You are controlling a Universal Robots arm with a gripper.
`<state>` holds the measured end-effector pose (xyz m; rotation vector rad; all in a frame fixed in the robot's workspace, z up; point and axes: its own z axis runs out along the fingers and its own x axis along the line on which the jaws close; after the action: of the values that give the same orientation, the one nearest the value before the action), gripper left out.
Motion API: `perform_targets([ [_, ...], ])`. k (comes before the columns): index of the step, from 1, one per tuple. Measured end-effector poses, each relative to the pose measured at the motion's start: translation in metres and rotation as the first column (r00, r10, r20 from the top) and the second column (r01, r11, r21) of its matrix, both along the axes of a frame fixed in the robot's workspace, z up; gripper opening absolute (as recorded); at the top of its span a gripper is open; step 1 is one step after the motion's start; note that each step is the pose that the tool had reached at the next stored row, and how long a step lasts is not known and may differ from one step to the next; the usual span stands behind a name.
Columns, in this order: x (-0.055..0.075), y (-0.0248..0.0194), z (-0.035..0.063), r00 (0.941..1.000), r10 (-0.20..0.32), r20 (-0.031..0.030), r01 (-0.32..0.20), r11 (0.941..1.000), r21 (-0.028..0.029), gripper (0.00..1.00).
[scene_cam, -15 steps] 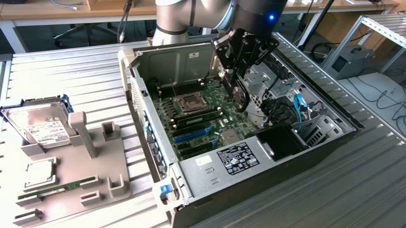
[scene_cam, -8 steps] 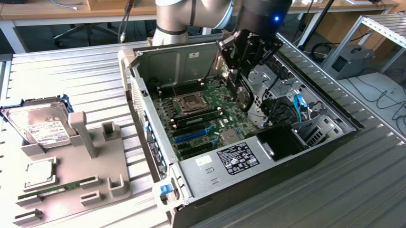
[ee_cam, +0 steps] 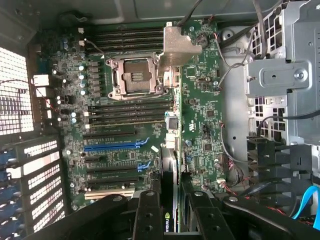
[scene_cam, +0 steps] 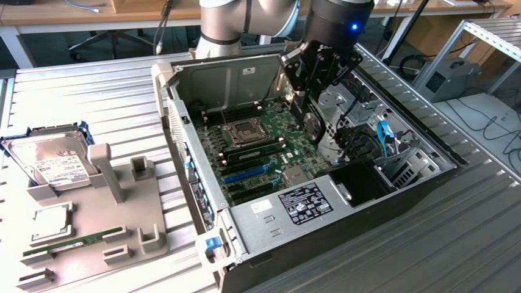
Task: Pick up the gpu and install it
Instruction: 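Pick up the gpu and move the gpu toward the slot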
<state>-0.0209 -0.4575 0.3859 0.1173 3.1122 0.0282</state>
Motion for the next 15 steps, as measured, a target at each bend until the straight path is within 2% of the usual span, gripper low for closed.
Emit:
perform_targets([
  [15,0.0045,0.0,-0.0081,1.0,0.0,0.0,0.0,1.0,0.0,0.26],
])
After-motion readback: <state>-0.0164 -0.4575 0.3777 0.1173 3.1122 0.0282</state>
